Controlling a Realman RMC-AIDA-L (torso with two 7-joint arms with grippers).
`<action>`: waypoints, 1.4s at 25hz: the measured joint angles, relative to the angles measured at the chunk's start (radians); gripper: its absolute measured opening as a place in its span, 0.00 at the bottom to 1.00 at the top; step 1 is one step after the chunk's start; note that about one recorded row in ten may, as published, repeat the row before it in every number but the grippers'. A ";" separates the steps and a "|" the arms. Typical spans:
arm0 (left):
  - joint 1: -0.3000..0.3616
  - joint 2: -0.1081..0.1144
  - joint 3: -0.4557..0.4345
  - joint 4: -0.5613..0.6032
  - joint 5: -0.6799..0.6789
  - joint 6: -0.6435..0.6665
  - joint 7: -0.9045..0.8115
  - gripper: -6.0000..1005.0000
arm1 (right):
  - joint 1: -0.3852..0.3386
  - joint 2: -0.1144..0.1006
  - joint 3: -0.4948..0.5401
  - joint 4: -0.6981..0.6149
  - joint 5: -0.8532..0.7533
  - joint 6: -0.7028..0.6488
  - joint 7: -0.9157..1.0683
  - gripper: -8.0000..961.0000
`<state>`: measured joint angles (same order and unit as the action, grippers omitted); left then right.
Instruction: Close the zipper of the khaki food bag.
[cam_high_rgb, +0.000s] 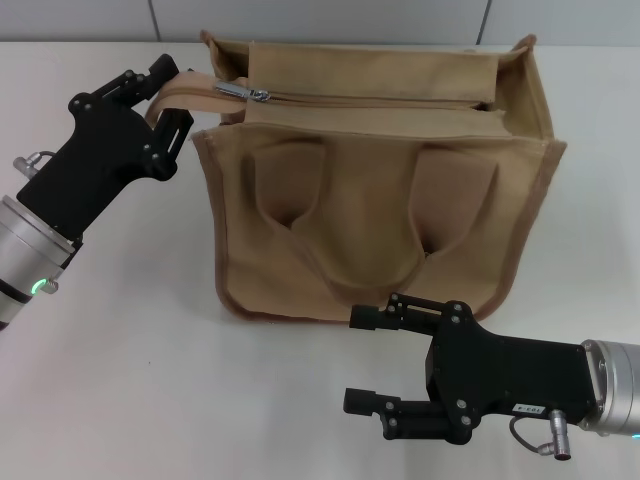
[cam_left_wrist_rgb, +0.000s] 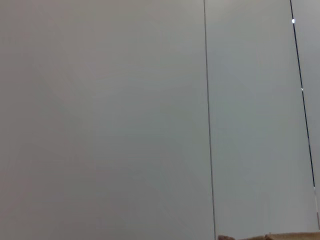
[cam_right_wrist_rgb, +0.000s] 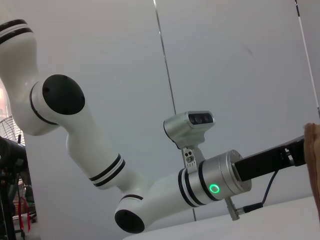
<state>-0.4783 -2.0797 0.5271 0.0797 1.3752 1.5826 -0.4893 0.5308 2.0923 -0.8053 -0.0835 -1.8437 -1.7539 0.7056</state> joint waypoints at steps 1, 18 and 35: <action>0.000 0.000 -0.001 0.000 0.000 0.000 0.000 0.36 | 0.000 0.000 0.000 0.000 0.000 0.000 0.000 0.79; -0.003 0.000 -0.003 -0.028 -0.001 0.016 0.000 0.02 | -0.002 -0.004 0.040 -0.001 0.001 -0.095 0.008 0.79; -0.060 0.000 -0.031 -0.124 -0.002 0.158 0.015 0.03 | 0.151 -0.010 0.414 -0.145 -0.005 -0.165 0.831 0.79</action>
<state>-0.5381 -2.0800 0.4957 -0.0445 1.3729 1.7405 -0.4739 0.6822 2.0820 -0.3908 -0.2288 -1.8488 -1.9191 1.5363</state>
